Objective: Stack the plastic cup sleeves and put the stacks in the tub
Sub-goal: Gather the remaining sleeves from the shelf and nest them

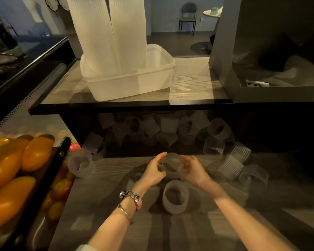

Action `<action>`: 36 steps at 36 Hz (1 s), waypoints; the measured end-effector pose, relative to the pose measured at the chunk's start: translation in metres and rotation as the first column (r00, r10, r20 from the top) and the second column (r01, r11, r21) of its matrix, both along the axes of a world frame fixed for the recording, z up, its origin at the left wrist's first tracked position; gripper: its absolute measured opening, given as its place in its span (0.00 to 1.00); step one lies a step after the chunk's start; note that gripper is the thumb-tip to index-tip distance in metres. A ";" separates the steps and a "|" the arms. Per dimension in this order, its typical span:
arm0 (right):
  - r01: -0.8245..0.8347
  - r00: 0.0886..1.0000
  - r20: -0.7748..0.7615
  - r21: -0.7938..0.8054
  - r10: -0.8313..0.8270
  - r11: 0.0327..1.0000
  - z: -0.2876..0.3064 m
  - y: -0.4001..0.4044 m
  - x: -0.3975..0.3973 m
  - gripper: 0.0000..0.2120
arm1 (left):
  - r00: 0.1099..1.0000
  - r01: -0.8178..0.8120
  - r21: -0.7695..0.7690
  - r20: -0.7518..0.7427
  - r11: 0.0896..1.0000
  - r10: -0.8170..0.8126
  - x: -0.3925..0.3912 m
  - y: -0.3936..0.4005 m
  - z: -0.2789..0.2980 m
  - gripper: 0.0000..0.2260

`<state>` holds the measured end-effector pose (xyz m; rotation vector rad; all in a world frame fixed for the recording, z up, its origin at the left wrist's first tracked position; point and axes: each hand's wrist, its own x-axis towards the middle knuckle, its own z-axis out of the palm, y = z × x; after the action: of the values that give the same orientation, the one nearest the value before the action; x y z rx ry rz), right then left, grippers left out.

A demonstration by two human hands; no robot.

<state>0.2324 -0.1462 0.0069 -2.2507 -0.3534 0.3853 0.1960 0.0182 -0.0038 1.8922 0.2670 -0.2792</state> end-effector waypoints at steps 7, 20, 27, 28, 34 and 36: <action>-0.050 0.982 -0.178 0.041 0.057 0.998 -0.021 -0.004 -0.011 0.29 | 0.988 0.054 0.002 -0.148 0.999 -0.053 -0.016 0.005 -0.017 0.36; 0.181 0.937 -0.340 0.274 -0.081 0.945 -0.009 -0.007 -0.005 0.15 | 0.992 -0.103 -0.083 -0.075 0.991 0.097 -0.014 -0.002 0.004 0.32; 0.201 0.942 -0.327 0.383 -0.071 0.902 0.012 -0.011 -0.017 0.19 | 0.994 -0.105 -0.140 0.003 0.985 0.106 -0.033 -0.010 0.031 0.25; 0.195 0.943 -0.326 0.394 -0.061 0.898 0.012 -0.013 -0.020 0.20 | 0.995 -0.102 -0.133 0.010 0.986 0.104 -0.037 -0.011 0.031 0.24; 0.177 0.946 -0.320 0.409 -0.041 0.895 0.006 -0.024 -0.043 0.16 | 0.997 -0.077 -0.125 0.021 0.989 0.081 -0.060 -0.015 0.027 0.24; 0.150 0.947 -0.321 0.426 -0.006 0.892 0.006 -0.031 -0.052 0.21 | 0.998 -0.040 -0.161 0.050 0.986 0.048 -0.071 -0.014 0.023 0.25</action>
<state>0.1804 -0.1772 0.0128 -1.7129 -0.1596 0.5489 0.1248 0.0041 0.0193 1.7302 0.2427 -0.2134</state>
